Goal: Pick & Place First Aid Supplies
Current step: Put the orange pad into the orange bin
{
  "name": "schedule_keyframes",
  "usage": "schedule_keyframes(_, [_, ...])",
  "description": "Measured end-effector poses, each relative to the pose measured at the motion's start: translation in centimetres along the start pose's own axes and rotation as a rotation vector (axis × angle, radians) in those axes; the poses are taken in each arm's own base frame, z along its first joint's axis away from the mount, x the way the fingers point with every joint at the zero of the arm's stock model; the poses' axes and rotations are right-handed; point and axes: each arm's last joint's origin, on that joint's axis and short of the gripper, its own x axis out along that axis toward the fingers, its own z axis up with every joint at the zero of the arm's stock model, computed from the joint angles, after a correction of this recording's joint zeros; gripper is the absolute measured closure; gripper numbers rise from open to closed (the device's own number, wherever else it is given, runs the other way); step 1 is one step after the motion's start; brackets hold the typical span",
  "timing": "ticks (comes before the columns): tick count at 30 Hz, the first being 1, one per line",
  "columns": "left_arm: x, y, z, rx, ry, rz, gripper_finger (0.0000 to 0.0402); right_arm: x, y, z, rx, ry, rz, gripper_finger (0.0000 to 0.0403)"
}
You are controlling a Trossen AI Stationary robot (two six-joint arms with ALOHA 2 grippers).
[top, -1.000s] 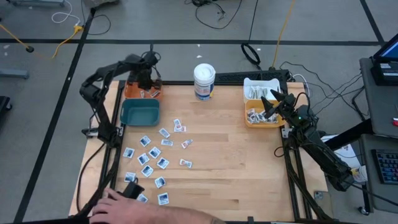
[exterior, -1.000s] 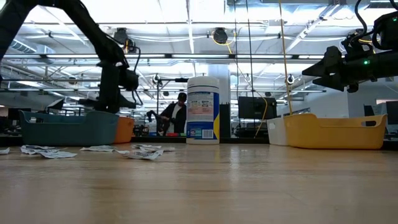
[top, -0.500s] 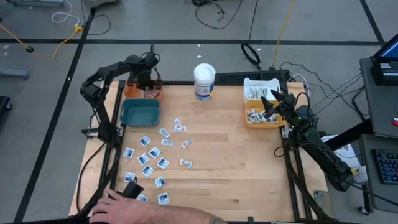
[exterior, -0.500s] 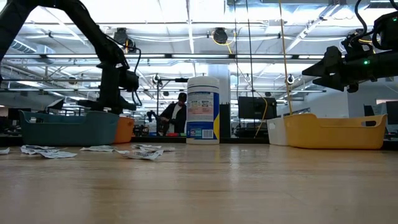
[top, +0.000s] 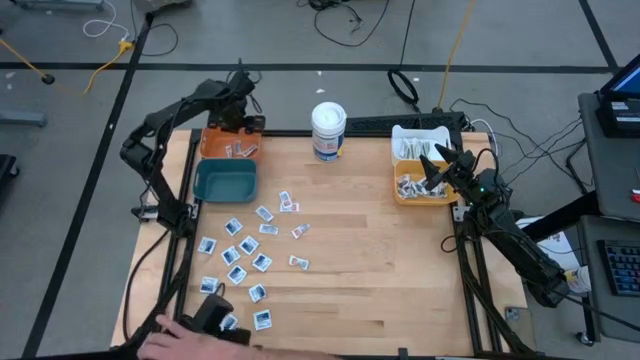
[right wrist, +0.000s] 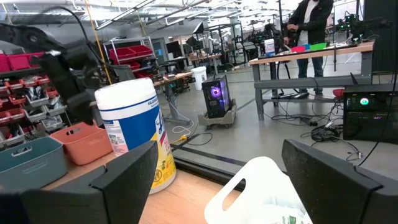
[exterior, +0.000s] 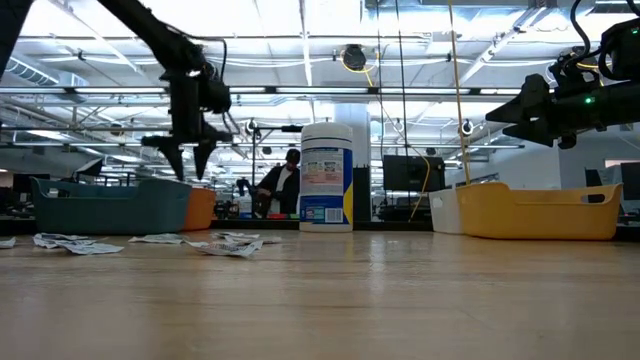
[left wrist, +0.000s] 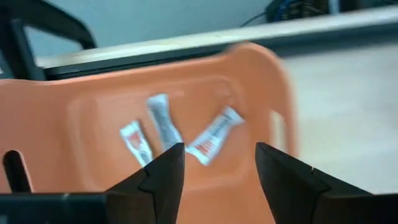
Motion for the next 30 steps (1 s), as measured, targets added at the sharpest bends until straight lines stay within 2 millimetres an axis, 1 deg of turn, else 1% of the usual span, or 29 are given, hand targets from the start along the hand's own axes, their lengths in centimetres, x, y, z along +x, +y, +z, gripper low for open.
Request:
schedule_keyframes(5, [-1.9,-2.3,-1.6,0.188,-0.027,-0.072,0.0199,0.0,0.0,0.0,0.000,0.000,0.000,0.0066])
schedule_keyframes(9, [-3.1,-4.2,-3.3,0.361,-0.028,-0.116,0.0199,0.0,0.0,0.0,0.000,0.000,0.000,0.0066])
schedule_keyframes(14, [-3.8,-6.5,-5.7,0.578,0.005,-0.136,0.0199,0.0,0.0,0.0,0.000,0.000,0.000,0.0066])
schedule_keyframes(16, [-3.9,-7.4,-6.7,0.640,0.036,-0.142,0.0199,0.0,0.0,0.0,0.000,0.000,0.000,0.0066])
schedule_keyframes(18, [-4.0,-8.2,-7.7,0.668,0.065,-0.153,0.0199,0.0,0.0,0.0,0.000,0.000,0.000,0.0066])
schedule_keyframes(21, [-4.2,-9.8,-9.4,0.661,0.088,-0.157,0.0199,0.0,0.0,0.0,0.000,0.000,0.000,0.0066])
schedule_keyframes(25, [-4.5,-11.9,-11.9,0.663,0.104,-0.170,0.0199,0.0,0.0,0.0,0.000,0.000,-0.001,0.0066])
schedule_keyframes(30, [-5.0,-14.1,-15.2,0.648,0.126,-0.180,0.0199,0.0,0.0,0.0,0.000,0.000,0.000,0.0066])
